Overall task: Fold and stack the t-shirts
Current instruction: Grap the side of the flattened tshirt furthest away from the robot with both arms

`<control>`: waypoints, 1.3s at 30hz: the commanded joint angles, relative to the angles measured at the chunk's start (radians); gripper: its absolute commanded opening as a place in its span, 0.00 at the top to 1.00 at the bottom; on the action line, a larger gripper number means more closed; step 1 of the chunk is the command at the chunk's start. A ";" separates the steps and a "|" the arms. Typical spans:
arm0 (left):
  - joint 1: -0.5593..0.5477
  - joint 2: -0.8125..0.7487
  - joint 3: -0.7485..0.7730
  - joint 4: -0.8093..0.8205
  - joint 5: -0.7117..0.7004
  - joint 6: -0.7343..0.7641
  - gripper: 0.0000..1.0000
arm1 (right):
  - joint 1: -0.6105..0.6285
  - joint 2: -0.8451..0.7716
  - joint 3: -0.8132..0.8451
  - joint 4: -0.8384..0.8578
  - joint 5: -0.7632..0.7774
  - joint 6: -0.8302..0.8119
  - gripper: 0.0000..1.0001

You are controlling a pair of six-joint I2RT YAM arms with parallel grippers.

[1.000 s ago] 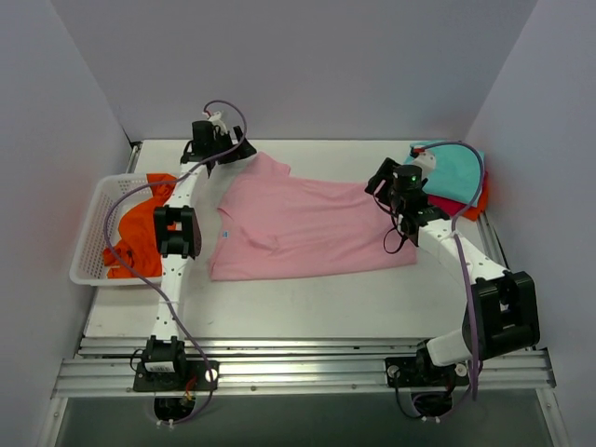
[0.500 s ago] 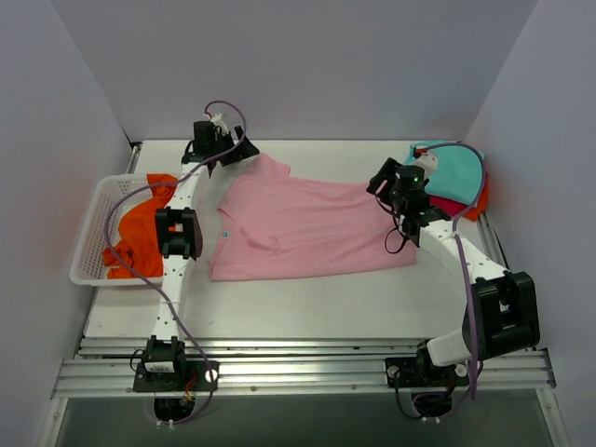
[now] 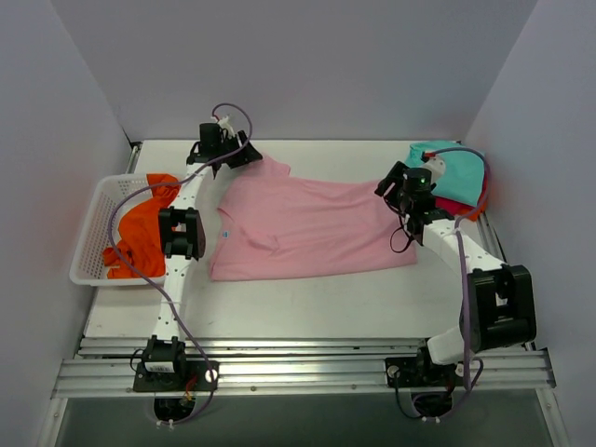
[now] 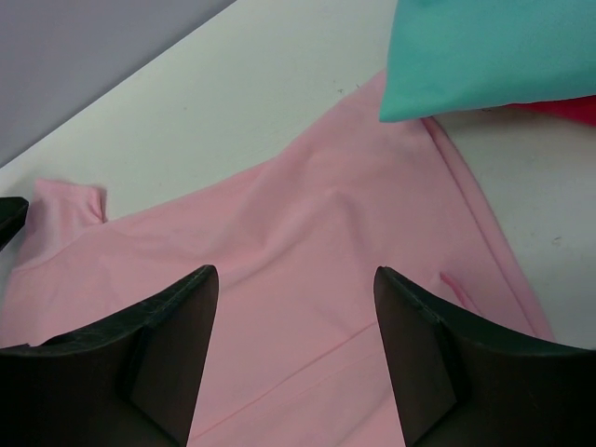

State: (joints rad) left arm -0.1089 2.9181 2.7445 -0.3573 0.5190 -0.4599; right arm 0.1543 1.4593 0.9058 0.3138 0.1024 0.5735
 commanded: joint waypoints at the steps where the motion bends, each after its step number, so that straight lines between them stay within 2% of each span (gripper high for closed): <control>1: -0.005 0.001 -0.017 -0.101 0.010 0.020 0.37 | -0.015 0.025 -0.002 0.045 -0.020 0.003 0.37; 2: -0.005 0.003 -0.019 -0.103 0.012 0.020 0.46 | -0.018 0.030 -0.001 0.048 -0.018 0.003 0.37; 8: -0.005 -0.002 -0.026 -0.114 0.013 0.021 0.84 | -0.033 0.131 0.085 0.056 -0.035 0.009 0.36; 12: -0.005 -0.036 -0.080 -0.108 0.009 0.033 0.96 | -0.035 0.263 0.208 0.059 -0.072 0.002 0.36; 16: -0.008 -0.118 -0.221 -0.054 -0.088 0.014 0.98 | -0.041 0.474 0.418 -0.022 -0.076 -0.062 0.34; 17: -0.009 -0.137 -0.239 -0.043 -0.115 0.012 0.98 | -0.045 0.516 0.523 -0.048 -0.082 -0.069 0.34; 19: -0.011 -0.139 -0.250 -0.051 -0.134 0.013 0.98 | -0.050 0.616 0.615 -0.091 -0.087 -0.081 0.34; 23: -0.015 -0.187 -0.278 -0.098 -0.226 0.030 0.98 | -0.064 0.737 0.767 -0.111 -0.092 -0.098 0.34; 25: -0.015 -0.229 -0.371 -0.047 -0.272 0.014 0.98 | -0.067 0.795 0.856 -0.136 -0.124 -0.104 0.34; 27: -0.008 -0.258 -0.387 -0.045 -0.290 0.006 0.98 | -0.071 0.826 0.921 -0.145 -0.125 -0.116 0.34; 32: 0.009 -0.275 -0.330 -0.134 -0.335 0.027 0.98 | -0.084 0.903 0.996 -0.177 -0.112 -0.142 0.34; 39: 0.014 -0.264 -0.304 -0.140 -0.303 0.038 0.98 | -0.133 0.902 0.915 -0.128 -0.125 -0.124 0.34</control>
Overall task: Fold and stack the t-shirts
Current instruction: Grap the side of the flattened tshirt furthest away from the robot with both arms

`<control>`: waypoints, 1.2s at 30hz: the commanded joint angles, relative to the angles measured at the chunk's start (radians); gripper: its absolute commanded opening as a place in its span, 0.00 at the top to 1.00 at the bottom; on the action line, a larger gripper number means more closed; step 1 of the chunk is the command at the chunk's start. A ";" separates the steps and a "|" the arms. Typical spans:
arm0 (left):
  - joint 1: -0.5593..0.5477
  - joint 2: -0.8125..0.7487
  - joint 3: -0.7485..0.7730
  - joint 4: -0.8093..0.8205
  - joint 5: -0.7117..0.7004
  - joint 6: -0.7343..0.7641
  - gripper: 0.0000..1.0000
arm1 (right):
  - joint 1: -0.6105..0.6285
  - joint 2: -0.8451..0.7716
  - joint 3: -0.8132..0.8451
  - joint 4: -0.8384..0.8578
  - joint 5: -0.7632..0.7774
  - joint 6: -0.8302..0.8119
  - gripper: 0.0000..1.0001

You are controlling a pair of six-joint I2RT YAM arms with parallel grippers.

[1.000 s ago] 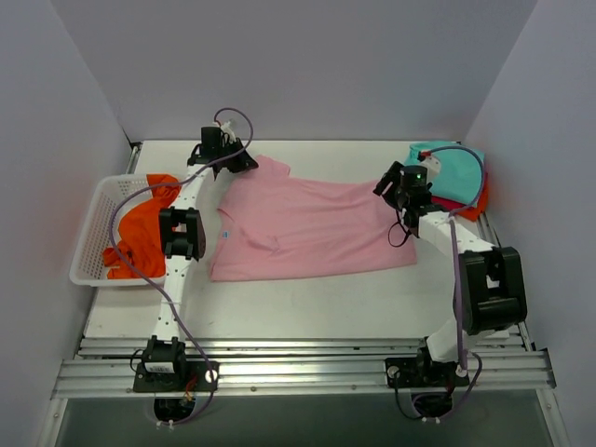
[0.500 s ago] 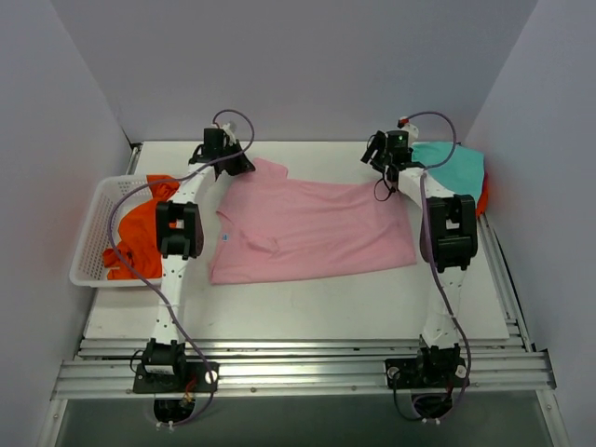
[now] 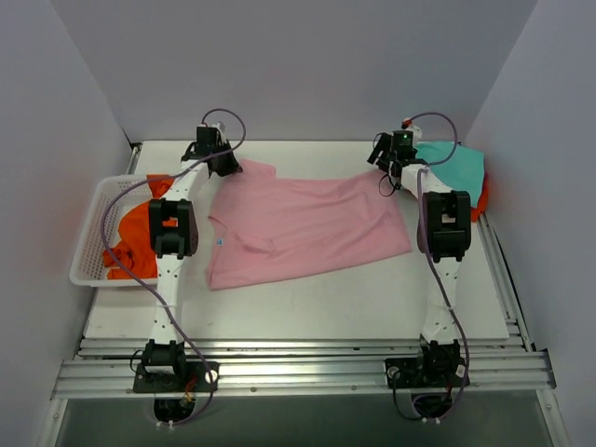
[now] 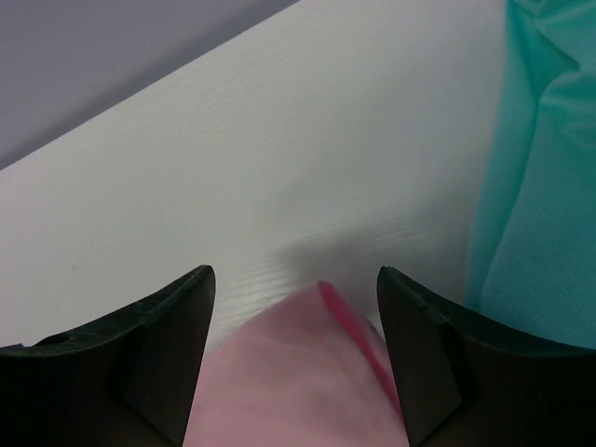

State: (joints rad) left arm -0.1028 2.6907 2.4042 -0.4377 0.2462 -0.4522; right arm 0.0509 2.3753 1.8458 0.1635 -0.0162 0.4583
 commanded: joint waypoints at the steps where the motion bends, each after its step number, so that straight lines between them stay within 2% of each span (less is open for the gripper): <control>1: 0.009 -0.032 0.039 -0.061 -0.027 0.030 0.98 | -0.037 -0.014 -0.033 0.022 -0.008 -0.009 0.34; 21: 0.005 0.011 0.075 -0.070 -0.004 0.030 0.98 | -0.029 0.047 0.012 0.025 -0.070 0.014 0.33; 28: 0.005 0.015 0.079 -0.075 -0.001 0.033 0.98 | 0.004 0.064 0.027 0.015 -0.076 0.013 0.39; 33: 0.005 0.020 0.088 -0.079 -0.001 0.035 0.98 | 0.010 0.059 0.020 0.008 -0.065 0.013 0.59; 35: 0.005 0.021 0.088 -0.079 0.001 0.035 0.98 | 0.010 0.059 0.020 0.004 -0.067 0.014 0.70; 36: 0.003 0.020 0.088 -0.081 0.001 0.035 0.98 | 0.009 0.061 0.021 0.001 -0.062 0.014 0.81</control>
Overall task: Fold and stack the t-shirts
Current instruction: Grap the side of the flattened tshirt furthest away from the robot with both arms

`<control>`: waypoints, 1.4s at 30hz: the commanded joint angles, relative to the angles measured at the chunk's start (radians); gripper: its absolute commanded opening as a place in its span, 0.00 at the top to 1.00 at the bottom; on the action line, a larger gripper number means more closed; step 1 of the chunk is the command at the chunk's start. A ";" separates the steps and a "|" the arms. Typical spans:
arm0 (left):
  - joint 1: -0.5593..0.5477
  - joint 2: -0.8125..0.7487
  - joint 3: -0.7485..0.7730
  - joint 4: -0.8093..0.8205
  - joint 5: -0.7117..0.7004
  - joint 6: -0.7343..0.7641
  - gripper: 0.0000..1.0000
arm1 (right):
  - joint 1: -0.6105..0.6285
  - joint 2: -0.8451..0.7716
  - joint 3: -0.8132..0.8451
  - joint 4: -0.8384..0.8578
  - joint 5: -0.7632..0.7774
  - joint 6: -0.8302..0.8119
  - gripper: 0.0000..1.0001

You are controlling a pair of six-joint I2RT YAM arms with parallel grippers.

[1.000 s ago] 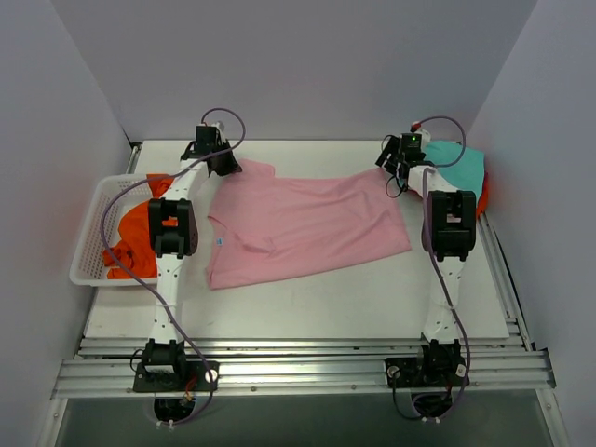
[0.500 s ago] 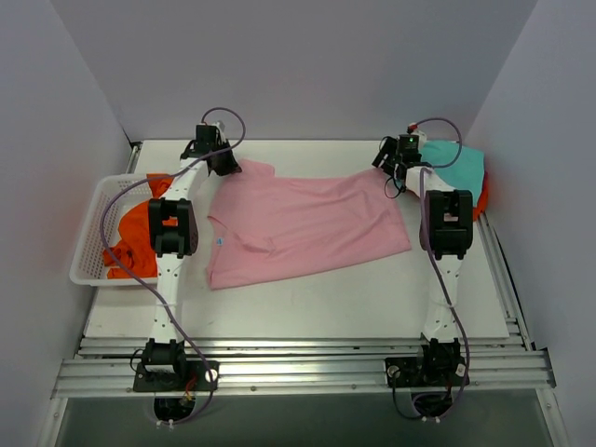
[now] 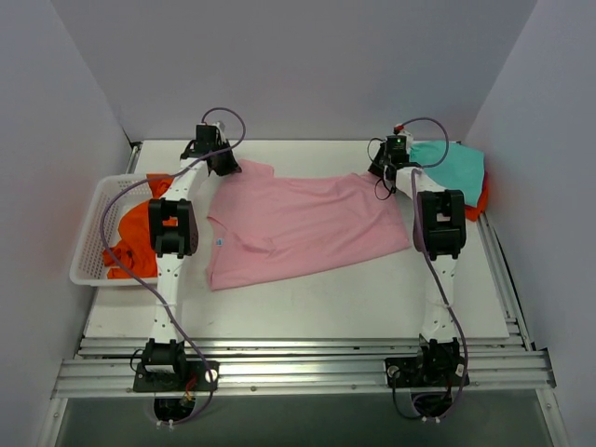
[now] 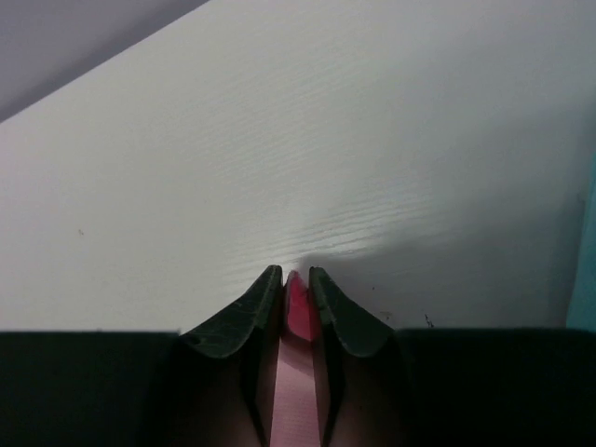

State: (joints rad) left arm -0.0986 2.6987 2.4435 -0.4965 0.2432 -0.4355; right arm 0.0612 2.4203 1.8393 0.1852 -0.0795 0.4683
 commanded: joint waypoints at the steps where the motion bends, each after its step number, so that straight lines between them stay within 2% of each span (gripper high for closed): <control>1: 0.000 0.012 0.049 -0.020 0.002 0.018 0.98 | -0.001 0.017 0.029 -0.021 0.001 0.004 0.87; 3: 0.000 0.012 0.048 -0.016 0.008 0.021 0.98 | 0.000 0.017 0.029 -0.021 0.003 0.004 0.98; 4: -0.001 0.007 0.037 -0.010 0.013 0.023 0.98 | -0.001 0.017 0.029 -0.023 0.004 0.004 1.00; 8: 0.000 -0.048 -0.049 0.099 0.062 0.029 0.98 | -0.001 0.004 0.028 -0.016 0.018 0.006 1.00; 15: 0.000 -0.157 -0.078 0.133 0.117 0.063 0.98 | -0.026 -0.105 -0.031 0.040 0.053 0.021 1.00; 28: -0.015 -0.315 -0.192 0.170 0.143 0.150 0.98 | -0.034 -0.216 -0.029 0.023 0.031 0.027 1.00; 34: -0.033 -0.442 -0.371 0.211 0.117 0.182 0.98 | -0.035 -0.297 -0.130 0.052 0.027 0.027 1.00; 42: -0.085 -0.677 -0.726 0.296 0.015 0.276 0.98 | -0.050 -0.403 -0.304 0.105 0.040 0.047 1.00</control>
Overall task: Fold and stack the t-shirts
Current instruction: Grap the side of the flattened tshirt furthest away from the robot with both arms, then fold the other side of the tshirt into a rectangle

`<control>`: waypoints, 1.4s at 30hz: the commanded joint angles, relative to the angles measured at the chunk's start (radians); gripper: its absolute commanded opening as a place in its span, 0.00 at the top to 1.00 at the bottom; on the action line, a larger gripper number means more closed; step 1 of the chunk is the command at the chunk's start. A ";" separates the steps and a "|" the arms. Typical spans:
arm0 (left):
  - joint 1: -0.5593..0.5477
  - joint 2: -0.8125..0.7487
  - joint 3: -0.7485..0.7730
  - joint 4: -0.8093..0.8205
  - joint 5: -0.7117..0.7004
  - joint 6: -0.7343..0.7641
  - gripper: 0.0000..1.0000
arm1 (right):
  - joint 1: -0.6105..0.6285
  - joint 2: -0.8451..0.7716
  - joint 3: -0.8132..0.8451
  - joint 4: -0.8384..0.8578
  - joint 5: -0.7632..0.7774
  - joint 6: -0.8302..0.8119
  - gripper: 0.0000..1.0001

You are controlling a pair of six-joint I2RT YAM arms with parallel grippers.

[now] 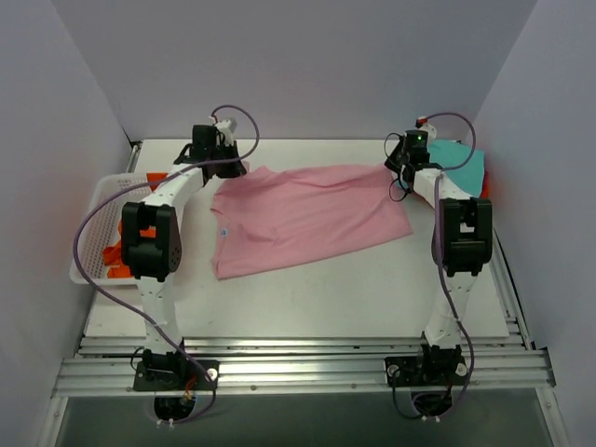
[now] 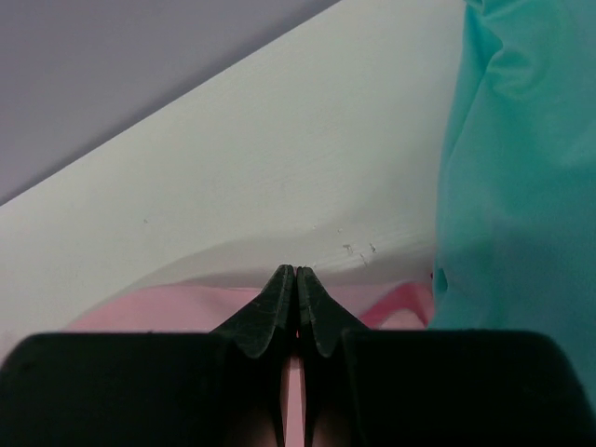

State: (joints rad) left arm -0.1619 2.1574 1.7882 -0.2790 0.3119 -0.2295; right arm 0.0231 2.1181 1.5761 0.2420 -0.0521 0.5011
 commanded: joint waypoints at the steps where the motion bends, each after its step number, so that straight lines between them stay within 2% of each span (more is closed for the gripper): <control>1: -0.037 -0.157 -0.102 0.080 -0.069 0.082 0.98 | -0.017 -0.121 -0.083 0.060 0.014 0.020 1.00; 7: -0.097 -0.382 -0.445 0.167 -0.204 0.108 0.98 | -0.049 -0.193 -0.272 0.128 0.049 0.068 1.00; 10: -0.105 -0.468 -0.591 0.204 -0.275 0.093 0.98 | -0.051 -0.179 -0.315 0.106 0.124 0.082 1.00; 14: -0.114 -0.481 -0.638 0.158 -0.376 0.061 0.97 | -0.067 -0.135 -0.323 0.068 0.164 0.111 1.00; 15: -0.120 -0.479 -0.641 0.140 -0.442 0.052 0.96 | -0.071 -0.127 -0.329 0.068 0.166 0.123 1.00; 16: -0.123 -0.475 -0.642 0.129 -0.470 0.044 0.88 | -0.075 -0.107 -0.327 0.059 0.166 0.131 0.92; 17: -0.125 -0.463 -0.636 0.114 -0.497 0.012 0.72 | -0.078 -0.096 -0.323 0.050 0.161 0.134 0.69; 18: -0.125 -0.455 -0.633 0.091 -0.520 -0.007 0.06 | -0.084 -0.087 -0.320 0.045 0.155 0.137 0.43; 19: -0.125 -0.449 -0.627 0.083 -0.554 -0.020 0.06 | -0.086 -0.078 -0.315 0.037 0.150 0.140 0.01; 22: -0.126 -0.464 -0.648 0.109 -0.576 -0.071 0.06 | -0.091 -0.098 -0.323 0.033 0.166 0.149 0.00; 25: -0.122 -0.543 -0.700 0.171 -0.567 -0.094 0.06 | -0.091 -0.159 -0.349 0.039 0.184 0.149 0.00; 29: -0.090 -0.648 -0.760 0.262 -0.485 -0.102 0.06 | -0.091 -0.256 -0.395 0.040 0.199 0.145 0.00; 30: -0.079 -0.643 -0.760 0.320 -0.426 -0.102 0.06 | -0.089 -0.295 -0.407 0.046 0.199 0.148 0.00; 34: -0.027 -0.542 -0.704 0.316 -0.275 -0.148 0.06 | -0.084 -0.389 -0.484 0.079 0.186 0.152 0.00; 42: 0.025 -0.346 -0.704 0.495 -0.030 -0.261 0.02 | -0.084 -0.469 -0.498 0.049 0.201 0.125 0.00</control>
State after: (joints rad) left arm -0.1520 1.7714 1.0603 0.0967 0.1375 -0.4248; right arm -0.0593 1.6867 1.0805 0.2955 0.1169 0.6369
